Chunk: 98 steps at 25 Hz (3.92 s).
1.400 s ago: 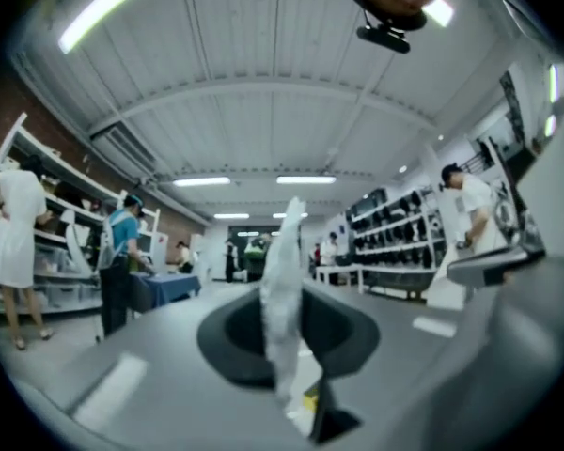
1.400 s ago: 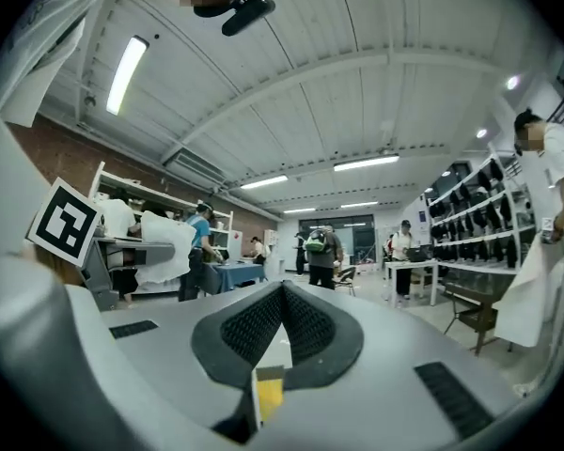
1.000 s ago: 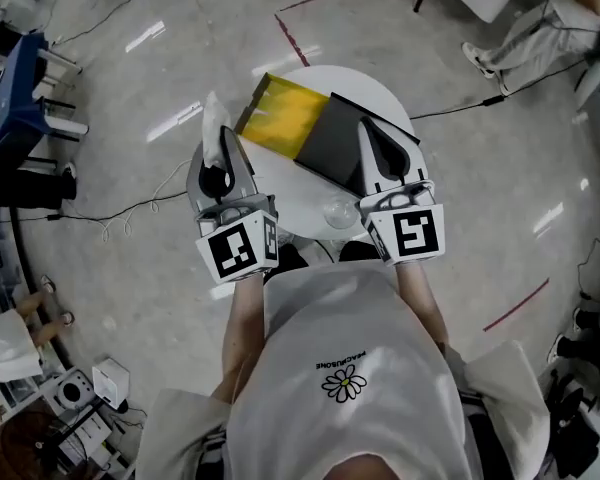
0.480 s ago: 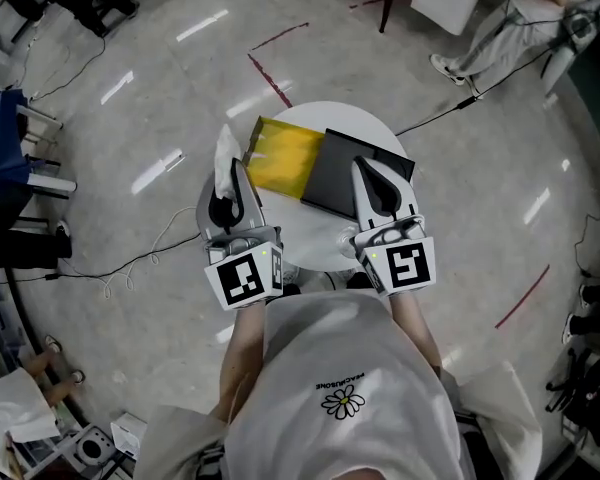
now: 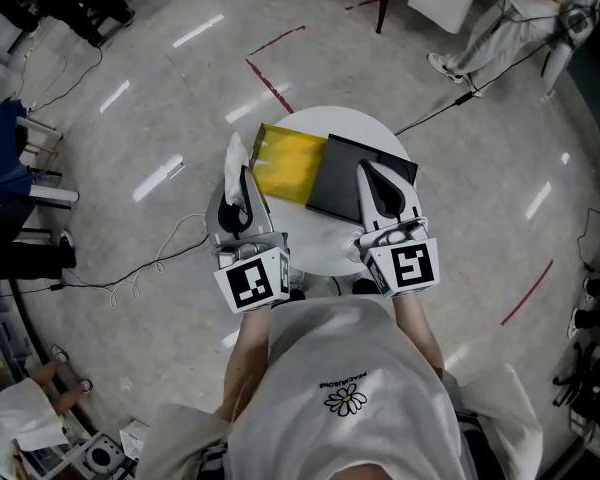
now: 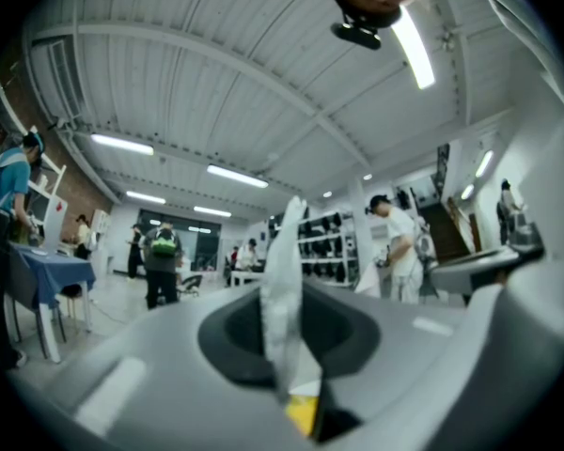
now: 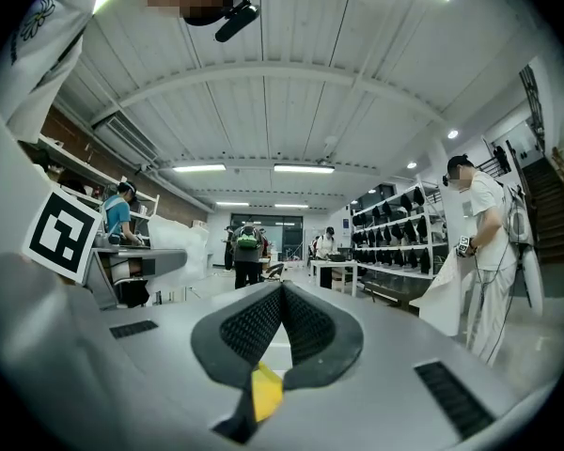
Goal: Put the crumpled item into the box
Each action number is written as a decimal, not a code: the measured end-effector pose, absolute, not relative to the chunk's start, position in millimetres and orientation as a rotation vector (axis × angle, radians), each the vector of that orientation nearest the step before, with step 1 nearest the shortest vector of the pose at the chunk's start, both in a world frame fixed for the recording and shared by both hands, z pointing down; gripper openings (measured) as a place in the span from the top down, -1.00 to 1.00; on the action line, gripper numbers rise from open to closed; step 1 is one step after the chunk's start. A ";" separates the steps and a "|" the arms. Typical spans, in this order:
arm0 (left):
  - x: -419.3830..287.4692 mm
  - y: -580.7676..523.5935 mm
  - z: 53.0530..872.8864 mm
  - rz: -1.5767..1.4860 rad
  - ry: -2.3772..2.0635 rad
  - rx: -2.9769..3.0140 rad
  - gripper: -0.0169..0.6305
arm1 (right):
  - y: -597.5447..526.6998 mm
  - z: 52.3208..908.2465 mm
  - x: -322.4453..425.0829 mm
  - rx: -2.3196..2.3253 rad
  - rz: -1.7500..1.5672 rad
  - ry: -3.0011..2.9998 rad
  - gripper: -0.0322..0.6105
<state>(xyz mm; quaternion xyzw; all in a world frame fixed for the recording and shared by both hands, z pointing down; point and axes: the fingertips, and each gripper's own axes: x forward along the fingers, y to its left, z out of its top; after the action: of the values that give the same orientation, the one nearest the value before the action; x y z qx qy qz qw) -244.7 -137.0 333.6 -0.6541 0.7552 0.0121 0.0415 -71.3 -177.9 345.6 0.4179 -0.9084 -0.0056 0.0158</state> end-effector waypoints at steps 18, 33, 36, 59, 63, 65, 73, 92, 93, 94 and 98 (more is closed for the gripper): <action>-247.5 -245.6 433.0 -0.762 1.761 -2.060 0.83 | -176.4 368.0 -63.3 1.356 0.017 -2.697 0.90; -224.9 -294.3 609.8 -1.473 1.010 -2.003 0.83 | -166.1 382.2 -30.9 1.452 0.067 -2.582 0.90; -224.5 -294.7 634.2 -1.553 0.931 -1.999 0.83 | -164.8 387.7 -28.6 1.462 0.086 -2.570 0.90; -204.1 -269.7 702.5 -1.866 0.608 -2.240 0.40 | -155.2 401.2 -10.0 1.476 0.162 -2.536 0.90; -201.8 -266.4 696.4 -1.879 0.578 -2.279 0.25 | -151.8 397.8 -9.7 1.471 0.162 -2.546 0.90; -200.7 -264.4 693.5 -1.883 0.550 -2.284 0.23 | -151.0 396.8 -10.5 1.467 0.162 -2.552 0.90; -196.0 -270.5 671.9 -1.831 0.569 -2.307 -0.07 | -156.5 387.0 -19.5 1.457 0.117 -2.600 0.90; -206.2 -301.8 287.3 -0.491 1.648 -2.268 0.94 | -179.7 331.0 -80.3 1.254 -0.112 -2.846 0.89; -206.8 -289.4 272.9 -0.420 1.674 -2.236 0.94 | -181.1 330.8 -83.1 1.246 -0.115 -2.847 0.89; -207.6 -276.9 261.8 -0.366 1.697 -2.197 0.94 | -182.4 331.2 -85.9 1.236 -0.117 -2.846 0.89; -211.6 -231.5 248.4 -0.193 1.800 -2.120 0.94 | -182.5 334.5 -98.1 1.180 -0.132 -2.868 0.89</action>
<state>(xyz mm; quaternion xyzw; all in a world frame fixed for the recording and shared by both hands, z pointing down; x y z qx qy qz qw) -211.6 -231.5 248.4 -0.7487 0.6356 -0.0681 0.1759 -98.1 -182.5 334.5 0.3800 -0.9238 -0.0426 0.0187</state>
